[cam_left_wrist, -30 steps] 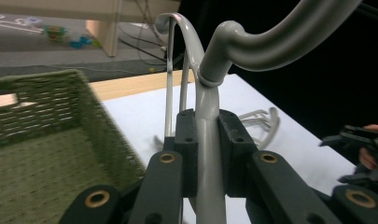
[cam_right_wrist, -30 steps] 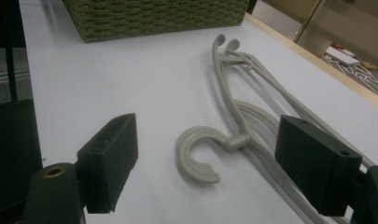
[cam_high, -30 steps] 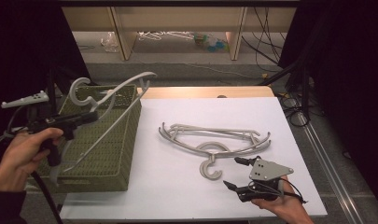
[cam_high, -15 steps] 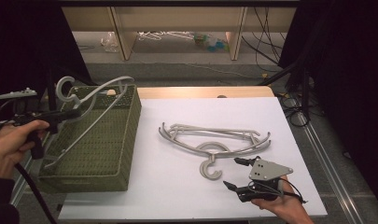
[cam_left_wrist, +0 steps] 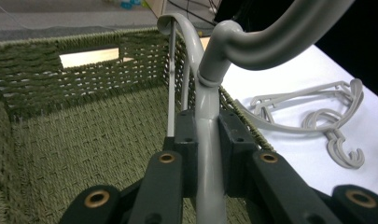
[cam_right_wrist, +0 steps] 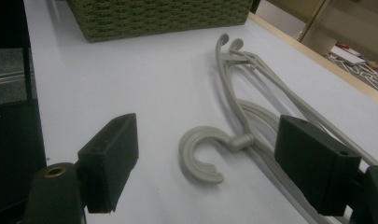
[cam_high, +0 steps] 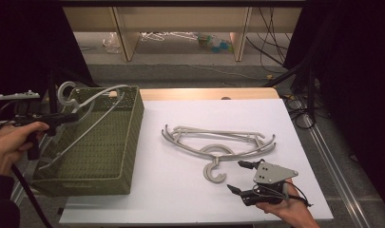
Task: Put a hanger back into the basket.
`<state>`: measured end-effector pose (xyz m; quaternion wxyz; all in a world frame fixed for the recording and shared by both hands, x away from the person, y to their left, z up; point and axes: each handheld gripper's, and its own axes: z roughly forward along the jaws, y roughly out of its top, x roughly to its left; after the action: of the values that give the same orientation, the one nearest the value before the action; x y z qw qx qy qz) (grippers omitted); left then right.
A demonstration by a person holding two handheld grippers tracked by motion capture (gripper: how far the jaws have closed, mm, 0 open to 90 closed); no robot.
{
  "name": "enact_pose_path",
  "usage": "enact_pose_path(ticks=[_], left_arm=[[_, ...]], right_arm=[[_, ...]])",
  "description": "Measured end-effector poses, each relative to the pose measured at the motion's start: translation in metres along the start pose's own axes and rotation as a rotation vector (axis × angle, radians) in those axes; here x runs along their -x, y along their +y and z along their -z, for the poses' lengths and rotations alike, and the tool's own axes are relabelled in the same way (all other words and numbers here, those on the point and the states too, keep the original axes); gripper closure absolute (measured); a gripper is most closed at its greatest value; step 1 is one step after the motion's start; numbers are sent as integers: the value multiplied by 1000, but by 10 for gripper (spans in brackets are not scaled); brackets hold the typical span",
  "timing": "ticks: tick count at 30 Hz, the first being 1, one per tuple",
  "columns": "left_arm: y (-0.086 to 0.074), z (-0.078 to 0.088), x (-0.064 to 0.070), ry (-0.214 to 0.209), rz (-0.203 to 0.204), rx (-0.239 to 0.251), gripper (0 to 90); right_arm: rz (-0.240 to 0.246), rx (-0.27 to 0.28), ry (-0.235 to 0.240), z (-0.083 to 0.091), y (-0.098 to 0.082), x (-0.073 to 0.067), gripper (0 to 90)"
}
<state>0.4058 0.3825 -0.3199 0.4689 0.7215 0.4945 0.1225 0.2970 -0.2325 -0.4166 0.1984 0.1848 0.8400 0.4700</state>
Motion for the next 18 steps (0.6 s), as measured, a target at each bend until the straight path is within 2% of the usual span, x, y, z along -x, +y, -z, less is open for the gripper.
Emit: enact_pose_path(ticks=[5, 6, 7, 8, 9, 10, 12, 18], left_arm=[[-1, -12, -5, 15, 4, -40, 790], [-2, -17, -7, 36, 6, -56, 789], [-2, -17, -7, 36, 6, -56, 789], [-1, -22, -6, 62, -13, -86, 789], [-1, -25, -5, 67, -30, -103, 788], [0, -27, -4, 66, -48, -120, 788], [2, -32, -3, 63, -54, -125, 788], [0, -44, -13, 66, -9, -120, 788]], right_arm=[[3, 0, -4, 1, 0, 1, 227], [4, 0, -3, 1, 0, 1, 227], [4, 0, -2, 1, 0, 1, 228], [2, -1, 2, 0, 0, 1, 228], [3, -1, 3, 0, 0, 0, 229], [3, -2, 4, 0, 0, 0, 229], [4, -5, 7, 0, -1, 0, 229], [5, -4, 7, 0, -1, 0, 230]])
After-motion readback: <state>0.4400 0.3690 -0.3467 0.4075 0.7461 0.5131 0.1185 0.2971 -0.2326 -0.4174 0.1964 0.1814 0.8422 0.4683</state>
